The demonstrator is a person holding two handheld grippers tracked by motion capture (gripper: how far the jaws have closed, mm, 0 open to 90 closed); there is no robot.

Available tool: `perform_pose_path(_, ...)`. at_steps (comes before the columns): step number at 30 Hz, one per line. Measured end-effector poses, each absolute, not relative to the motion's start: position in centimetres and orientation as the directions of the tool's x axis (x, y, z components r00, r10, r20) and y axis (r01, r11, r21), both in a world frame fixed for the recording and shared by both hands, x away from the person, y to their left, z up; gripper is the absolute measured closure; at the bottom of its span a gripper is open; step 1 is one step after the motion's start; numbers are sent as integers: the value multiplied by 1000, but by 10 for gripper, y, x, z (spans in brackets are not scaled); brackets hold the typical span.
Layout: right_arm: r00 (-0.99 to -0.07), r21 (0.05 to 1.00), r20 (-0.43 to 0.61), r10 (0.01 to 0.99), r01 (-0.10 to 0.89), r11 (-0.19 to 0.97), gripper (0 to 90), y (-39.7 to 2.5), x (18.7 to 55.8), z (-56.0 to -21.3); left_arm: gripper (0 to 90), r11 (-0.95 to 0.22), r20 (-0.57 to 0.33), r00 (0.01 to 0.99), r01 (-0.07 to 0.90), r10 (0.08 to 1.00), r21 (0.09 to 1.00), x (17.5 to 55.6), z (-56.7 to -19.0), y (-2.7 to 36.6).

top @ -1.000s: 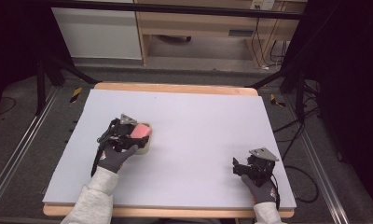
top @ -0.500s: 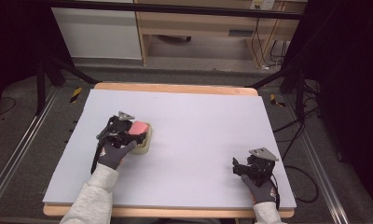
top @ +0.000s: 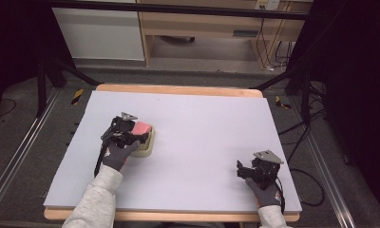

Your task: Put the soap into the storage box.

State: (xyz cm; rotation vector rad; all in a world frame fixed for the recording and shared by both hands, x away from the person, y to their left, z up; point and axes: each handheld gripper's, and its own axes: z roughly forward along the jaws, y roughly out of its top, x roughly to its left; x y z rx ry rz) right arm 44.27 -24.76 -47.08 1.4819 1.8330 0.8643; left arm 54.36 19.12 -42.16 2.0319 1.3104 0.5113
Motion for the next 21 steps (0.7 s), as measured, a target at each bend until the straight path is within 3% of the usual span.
perform_pose_path(21, -177, 800, -62, 982, 579, 155, 61, -247, 443, -471, 375, -282, -9, 394, 675, 919, 681, 552, -435, 191)
